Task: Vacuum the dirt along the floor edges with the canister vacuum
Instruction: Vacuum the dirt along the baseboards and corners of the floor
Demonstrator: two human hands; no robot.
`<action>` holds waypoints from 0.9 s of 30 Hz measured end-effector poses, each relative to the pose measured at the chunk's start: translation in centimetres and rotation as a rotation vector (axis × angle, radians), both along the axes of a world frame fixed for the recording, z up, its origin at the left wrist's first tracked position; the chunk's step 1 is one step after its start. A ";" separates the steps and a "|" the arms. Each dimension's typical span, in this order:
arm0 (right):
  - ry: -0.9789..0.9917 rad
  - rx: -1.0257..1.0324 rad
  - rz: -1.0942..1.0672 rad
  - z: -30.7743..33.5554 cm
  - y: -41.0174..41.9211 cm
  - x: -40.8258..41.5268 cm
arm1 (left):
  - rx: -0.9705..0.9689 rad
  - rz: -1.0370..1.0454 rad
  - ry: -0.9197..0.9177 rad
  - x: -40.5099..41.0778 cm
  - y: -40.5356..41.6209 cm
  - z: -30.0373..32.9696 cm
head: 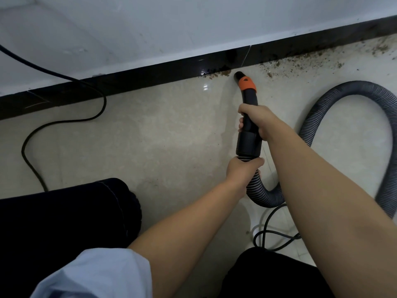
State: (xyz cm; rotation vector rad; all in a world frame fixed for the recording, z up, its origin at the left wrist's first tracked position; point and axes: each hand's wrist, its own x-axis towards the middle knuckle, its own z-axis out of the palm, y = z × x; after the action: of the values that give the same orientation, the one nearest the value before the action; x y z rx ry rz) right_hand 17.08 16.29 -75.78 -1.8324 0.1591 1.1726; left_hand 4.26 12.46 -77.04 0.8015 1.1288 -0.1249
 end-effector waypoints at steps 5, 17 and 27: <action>-0.008 -0.008 0.106 -0.1 0.9 -2.0 | -0.026 0.078 0.025 -1.3 -0.3 -0.2; 0.001 0.019 0.179 -0.5 3.1 -3.6 | -0.017 0.149 0.058 -2.5 1.2 -0.4; -0.007 0.024 -0.041 -0.9 2.1 -0.4 | -0.010 0.004 -0.001 -0.4 2.7 -0.1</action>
State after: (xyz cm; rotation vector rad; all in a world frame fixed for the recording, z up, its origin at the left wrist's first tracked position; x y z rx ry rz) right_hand 16.71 18.37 -76.66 -1.8039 0.1773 1.1353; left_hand 3.89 15.17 -77.11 0.7901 1.1282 -0.1273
